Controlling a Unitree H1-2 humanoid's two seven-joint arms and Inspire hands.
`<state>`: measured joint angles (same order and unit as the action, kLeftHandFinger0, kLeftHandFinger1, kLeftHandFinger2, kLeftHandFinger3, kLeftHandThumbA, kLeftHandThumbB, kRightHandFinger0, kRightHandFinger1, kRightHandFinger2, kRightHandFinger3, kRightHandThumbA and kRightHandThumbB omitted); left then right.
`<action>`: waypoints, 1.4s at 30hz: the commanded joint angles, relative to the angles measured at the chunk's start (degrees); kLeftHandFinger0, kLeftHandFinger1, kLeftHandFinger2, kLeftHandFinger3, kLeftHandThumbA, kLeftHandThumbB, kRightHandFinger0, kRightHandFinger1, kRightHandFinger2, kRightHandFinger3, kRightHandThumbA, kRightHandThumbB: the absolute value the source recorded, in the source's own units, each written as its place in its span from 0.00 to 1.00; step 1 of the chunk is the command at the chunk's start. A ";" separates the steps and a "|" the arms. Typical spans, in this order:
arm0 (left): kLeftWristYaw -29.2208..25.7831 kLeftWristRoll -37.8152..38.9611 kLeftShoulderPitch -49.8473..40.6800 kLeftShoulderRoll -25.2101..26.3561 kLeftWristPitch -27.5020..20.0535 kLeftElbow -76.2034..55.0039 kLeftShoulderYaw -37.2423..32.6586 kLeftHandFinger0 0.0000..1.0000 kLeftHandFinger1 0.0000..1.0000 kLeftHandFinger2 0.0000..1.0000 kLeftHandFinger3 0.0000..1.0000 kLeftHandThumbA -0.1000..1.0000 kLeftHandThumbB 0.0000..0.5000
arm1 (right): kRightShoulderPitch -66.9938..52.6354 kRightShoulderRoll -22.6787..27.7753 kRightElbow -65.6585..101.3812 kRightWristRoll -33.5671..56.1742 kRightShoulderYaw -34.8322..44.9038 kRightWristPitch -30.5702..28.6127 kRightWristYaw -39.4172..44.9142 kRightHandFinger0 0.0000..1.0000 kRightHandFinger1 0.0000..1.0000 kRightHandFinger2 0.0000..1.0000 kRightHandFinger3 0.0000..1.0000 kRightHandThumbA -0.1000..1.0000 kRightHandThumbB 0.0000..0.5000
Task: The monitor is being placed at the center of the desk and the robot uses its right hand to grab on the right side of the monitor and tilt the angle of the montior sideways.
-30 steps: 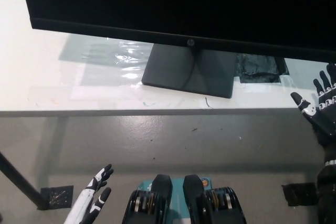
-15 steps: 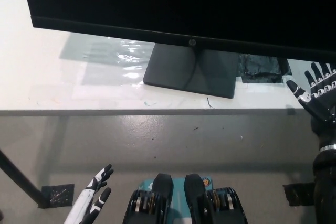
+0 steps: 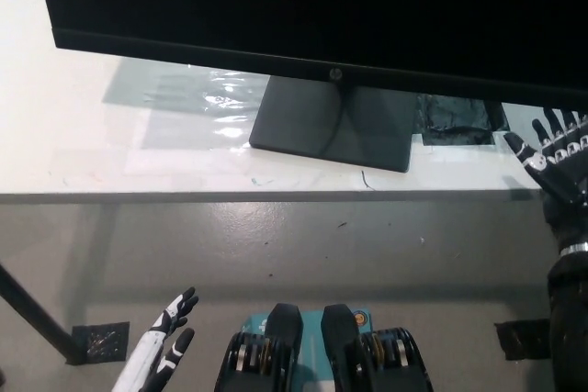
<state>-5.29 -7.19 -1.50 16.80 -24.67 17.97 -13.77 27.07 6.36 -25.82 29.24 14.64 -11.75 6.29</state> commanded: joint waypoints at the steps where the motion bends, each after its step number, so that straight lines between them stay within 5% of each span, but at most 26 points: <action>1: -0.89 0.38 0.50 1.26 -2.26 -1.03 0.04 1.00 1.00 1.00 1.00 1.00 0.55 | 4.27 0.88 0.12 1.77 1.25 0.24 1.76 1.00 1.00 1.00 1.00 1.00 0.50; 26: -0.95 0.39 0.09 1.28 -2.26 -1.12 0.02 1.00 1.00 1.00 1.00 1.00 0.56 | 10.52 2.20 -3.31 0.57 4.14 1.53 0.66 1.00 1.00 1.00 1.00 1.00 0.59; 42: -1.08 0.36 0.07 1.25 -2.26 -0.85 -0.07 1.00 1.00 1.00 1.00 1.00 0.57 | 15.95 3.90 -13.02 -1.29 4.70 -0.91 0.67 1.00 1.00 1.00 1.00 1.00 0.53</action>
<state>-5.42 -7.15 -1.56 16.80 -24.68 17.99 -13.94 36.92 8.40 -37.63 29.02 18.75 -9.42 7.33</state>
